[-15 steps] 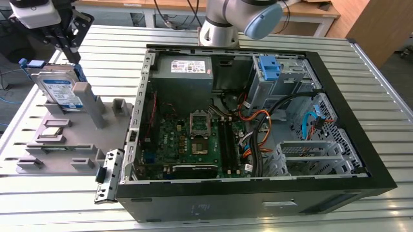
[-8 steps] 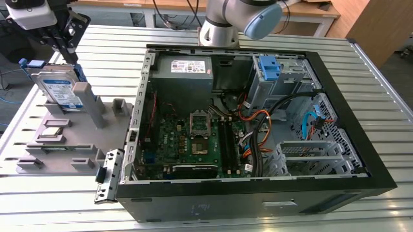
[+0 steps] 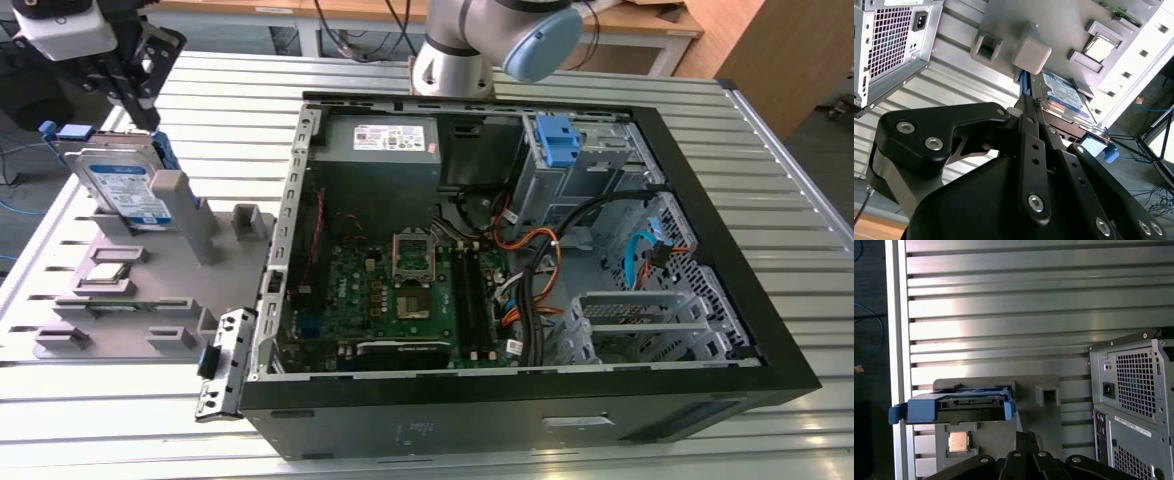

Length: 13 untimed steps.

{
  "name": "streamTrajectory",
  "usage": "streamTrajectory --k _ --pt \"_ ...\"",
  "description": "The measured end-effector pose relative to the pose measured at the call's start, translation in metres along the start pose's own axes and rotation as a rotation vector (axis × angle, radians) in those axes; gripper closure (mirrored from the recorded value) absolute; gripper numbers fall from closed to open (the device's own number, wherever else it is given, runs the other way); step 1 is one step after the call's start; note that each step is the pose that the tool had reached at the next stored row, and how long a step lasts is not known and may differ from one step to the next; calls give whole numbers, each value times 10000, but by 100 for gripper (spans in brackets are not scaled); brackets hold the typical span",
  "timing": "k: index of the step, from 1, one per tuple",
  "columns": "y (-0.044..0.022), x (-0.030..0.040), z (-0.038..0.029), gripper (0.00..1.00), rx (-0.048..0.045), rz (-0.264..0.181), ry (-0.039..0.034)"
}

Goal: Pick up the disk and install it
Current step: 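Reach for the disk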

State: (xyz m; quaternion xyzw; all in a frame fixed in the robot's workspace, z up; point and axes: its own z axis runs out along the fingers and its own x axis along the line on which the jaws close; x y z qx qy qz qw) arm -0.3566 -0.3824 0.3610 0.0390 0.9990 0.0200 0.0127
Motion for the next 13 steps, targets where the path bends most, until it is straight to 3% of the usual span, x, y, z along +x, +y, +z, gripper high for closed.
streamTrajectory --k 13 --pt "61 54 40 89 -48 3 4"
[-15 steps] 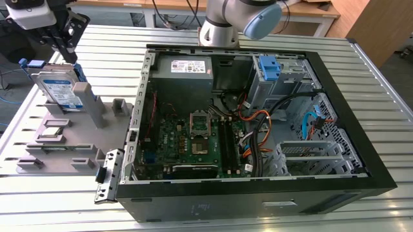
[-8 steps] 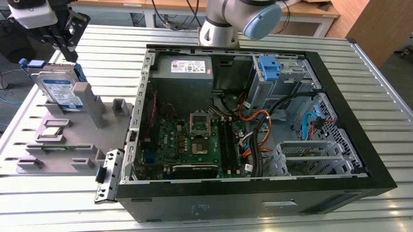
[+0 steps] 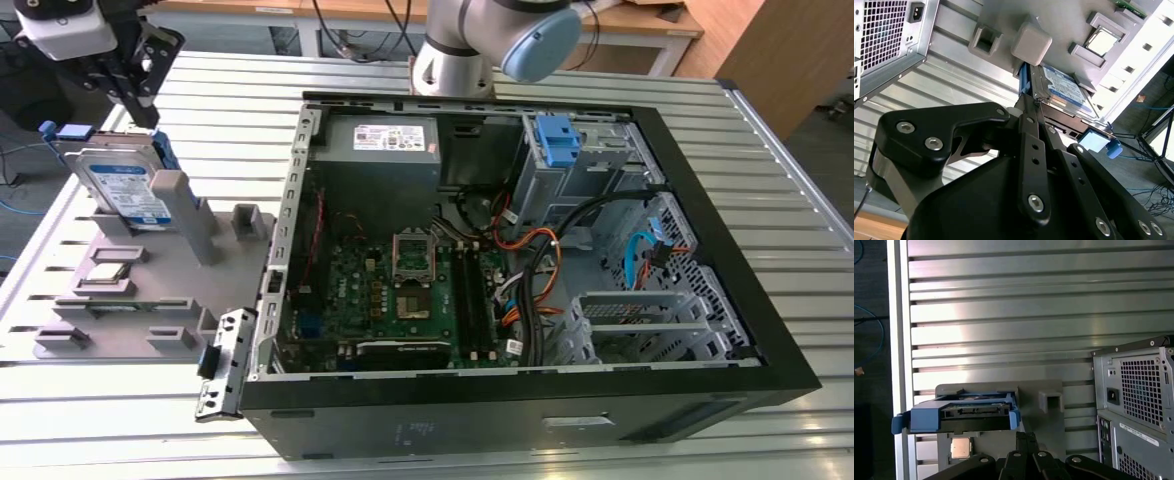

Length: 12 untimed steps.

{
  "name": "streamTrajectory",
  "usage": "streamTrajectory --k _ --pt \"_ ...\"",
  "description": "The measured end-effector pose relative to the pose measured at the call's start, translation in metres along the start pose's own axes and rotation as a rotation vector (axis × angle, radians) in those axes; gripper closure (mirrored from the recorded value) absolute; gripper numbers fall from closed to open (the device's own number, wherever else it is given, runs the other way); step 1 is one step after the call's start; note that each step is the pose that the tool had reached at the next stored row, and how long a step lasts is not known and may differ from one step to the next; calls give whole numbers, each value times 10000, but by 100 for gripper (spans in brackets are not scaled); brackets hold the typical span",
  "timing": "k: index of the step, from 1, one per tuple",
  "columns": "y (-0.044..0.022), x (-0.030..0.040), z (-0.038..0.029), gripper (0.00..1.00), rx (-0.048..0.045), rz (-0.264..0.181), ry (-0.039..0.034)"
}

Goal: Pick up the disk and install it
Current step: 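Reach for the disk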

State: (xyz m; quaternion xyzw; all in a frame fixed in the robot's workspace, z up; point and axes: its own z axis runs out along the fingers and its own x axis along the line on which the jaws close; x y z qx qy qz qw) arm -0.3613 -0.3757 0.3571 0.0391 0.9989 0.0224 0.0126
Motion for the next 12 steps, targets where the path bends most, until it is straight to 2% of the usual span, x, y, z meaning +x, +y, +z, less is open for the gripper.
streamTrajectory --k 12 --pt "9 137 34 89 0 -1 0"
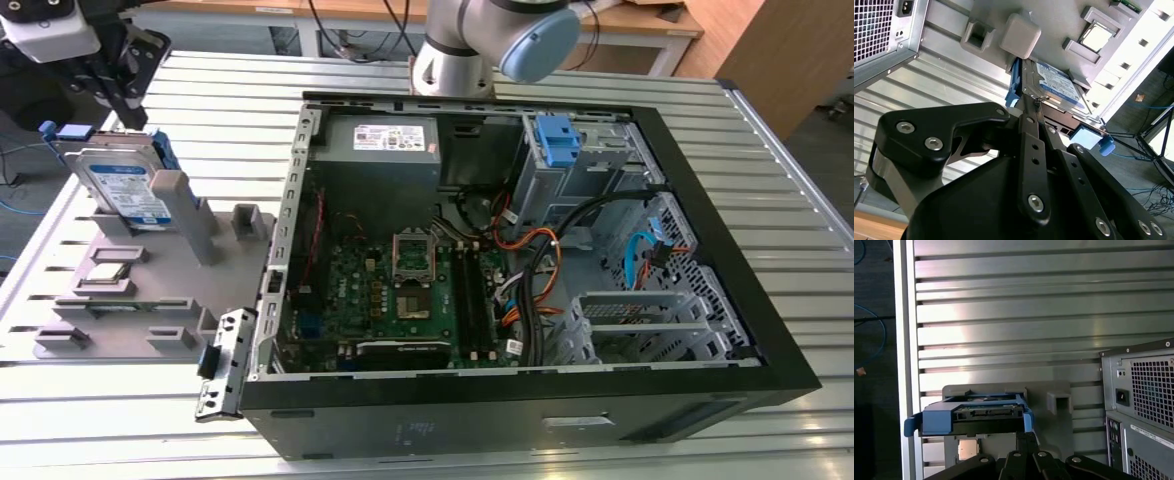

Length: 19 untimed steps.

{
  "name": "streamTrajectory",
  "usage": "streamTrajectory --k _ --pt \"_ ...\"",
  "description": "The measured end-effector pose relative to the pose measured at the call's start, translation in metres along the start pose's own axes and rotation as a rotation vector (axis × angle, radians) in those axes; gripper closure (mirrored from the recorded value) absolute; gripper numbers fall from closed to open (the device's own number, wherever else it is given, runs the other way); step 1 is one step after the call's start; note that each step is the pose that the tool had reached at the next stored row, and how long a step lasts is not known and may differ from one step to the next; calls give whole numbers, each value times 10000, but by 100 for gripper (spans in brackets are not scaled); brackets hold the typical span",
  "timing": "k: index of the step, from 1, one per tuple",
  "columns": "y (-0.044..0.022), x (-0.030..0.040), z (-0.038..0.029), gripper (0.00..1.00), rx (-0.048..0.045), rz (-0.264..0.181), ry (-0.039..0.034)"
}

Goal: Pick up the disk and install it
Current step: 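Reach for the disk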

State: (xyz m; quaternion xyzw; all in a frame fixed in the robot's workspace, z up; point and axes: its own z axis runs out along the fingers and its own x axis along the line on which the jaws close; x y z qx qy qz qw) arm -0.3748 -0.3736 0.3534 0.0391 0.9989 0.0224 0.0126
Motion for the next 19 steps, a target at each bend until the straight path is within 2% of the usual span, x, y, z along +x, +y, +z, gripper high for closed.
streamTrajectory --k 15,19 --pt "18 172 39 89 0 0 0" --pt "26 245 46 89 -6 0 0"
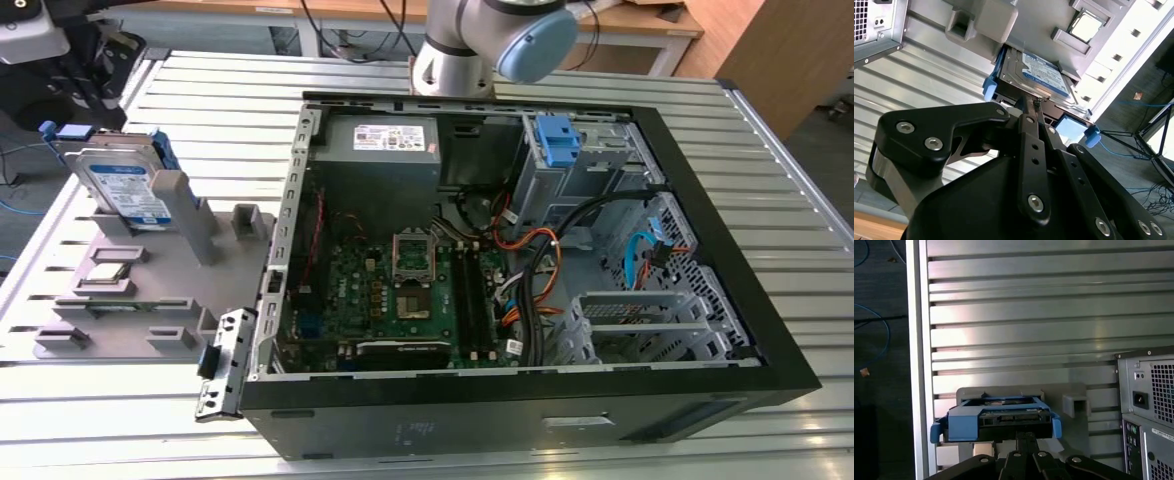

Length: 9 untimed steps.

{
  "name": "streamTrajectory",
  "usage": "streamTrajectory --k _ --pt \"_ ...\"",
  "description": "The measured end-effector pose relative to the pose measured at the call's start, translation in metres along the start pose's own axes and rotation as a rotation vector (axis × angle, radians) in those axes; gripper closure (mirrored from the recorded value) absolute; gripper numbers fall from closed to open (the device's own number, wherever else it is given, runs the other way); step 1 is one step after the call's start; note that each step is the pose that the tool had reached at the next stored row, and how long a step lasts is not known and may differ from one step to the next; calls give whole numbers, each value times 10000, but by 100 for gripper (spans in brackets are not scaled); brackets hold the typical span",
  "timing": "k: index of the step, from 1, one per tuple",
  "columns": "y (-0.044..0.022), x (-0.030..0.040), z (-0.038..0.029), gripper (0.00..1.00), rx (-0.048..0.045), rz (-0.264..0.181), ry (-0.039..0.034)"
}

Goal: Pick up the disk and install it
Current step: 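Reach for the disk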

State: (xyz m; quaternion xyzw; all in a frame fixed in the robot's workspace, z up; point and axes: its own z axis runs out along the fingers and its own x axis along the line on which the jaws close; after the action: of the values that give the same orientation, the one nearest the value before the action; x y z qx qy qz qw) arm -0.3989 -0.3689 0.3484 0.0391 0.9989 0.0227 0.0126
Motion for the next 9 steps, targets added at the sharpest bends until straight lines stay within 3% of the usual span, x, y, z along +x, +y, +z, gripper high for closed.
streamTrajectory --k 9 --pt "-9 132 20 89 0 1 1"
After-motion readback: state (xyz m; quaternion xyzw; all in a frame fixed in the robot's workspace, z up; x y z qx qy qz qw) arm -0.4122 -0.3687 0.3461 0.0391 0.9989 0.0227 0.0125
